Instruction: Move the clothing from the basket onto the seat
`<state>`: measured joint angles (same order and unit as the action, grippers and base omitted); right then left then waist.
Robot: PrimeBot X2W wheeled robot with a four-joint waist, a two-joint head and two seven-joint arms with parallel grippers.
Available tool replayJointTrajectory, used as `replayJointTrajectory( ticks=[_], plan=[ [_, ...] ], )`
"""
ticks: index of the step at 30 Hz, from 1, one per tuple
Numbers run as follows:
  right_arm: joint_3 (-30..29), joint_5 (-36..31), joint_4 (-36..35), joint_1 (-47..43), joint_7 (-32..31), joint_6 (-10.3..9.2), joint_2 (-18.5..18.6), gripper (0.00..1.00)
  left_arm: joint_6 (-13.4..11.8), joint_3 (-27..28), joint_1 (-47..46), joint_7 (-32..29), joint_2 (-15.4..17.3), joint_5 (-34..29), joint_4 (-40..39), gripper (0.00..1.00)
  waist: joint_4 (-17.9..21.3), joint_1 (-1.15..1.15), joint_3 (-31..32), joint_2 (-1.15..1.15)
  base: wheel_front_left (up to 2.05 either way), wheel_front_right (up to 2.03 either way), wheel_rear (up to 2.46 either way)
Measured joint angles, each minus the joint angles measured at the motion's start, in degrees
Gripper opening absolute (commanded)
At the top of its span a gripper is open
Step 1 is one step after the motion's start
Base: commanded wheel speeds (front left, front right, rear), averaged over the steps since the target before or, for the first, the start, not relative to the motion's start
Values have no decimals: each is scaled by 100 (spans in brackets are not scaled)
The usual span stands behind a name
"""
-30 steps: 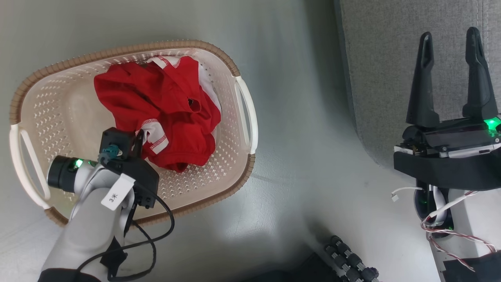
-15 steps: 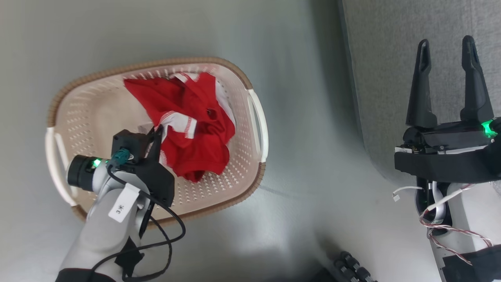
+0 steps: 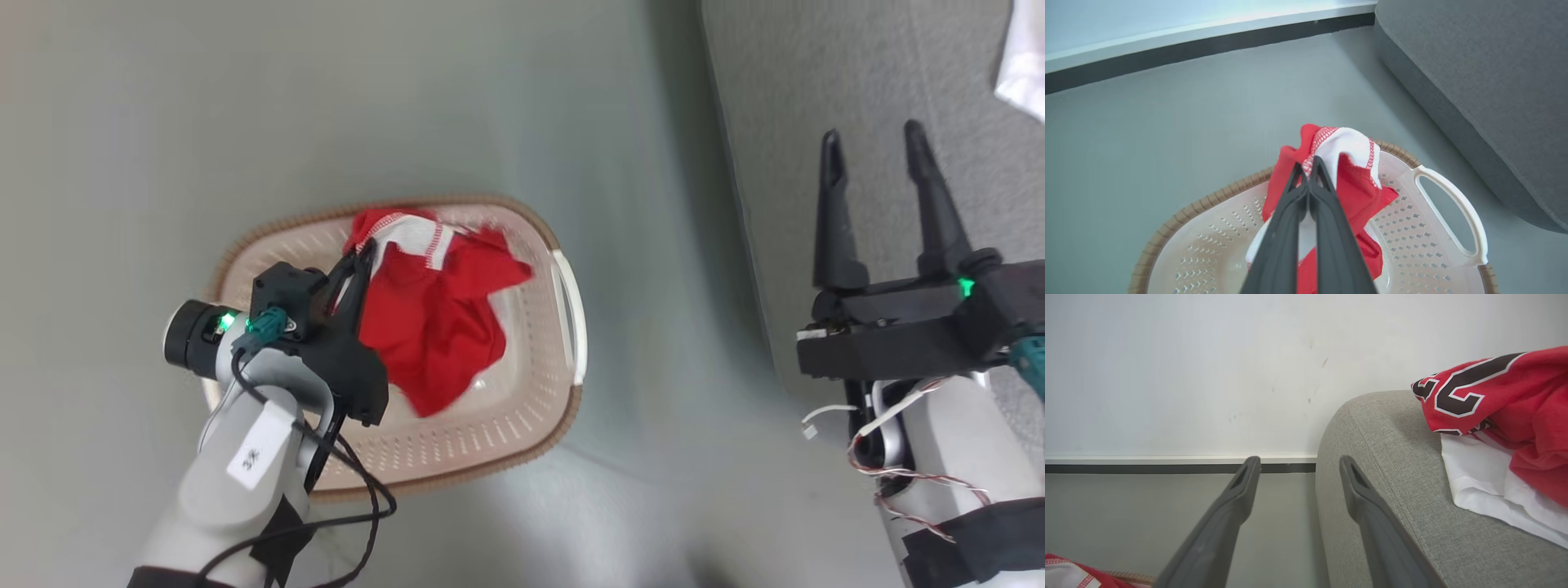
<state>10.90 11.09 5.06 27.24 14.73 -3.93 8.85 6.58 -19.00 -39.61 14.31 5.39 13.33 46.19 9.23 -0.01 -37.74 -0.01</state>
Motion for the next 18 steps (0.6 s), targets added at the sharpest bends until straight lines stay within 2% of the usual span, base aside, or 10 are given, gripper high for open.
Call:
replayJointTrajectory(
  ticks=[18],
  plan=[
    [293, 108, 1069, -87, -1, 350, -242, 100, 58, -245, 510, 1, 402, -31, -1170, 0, -242, 0, 1455, 0, 0, 0, 0]
  ],
)
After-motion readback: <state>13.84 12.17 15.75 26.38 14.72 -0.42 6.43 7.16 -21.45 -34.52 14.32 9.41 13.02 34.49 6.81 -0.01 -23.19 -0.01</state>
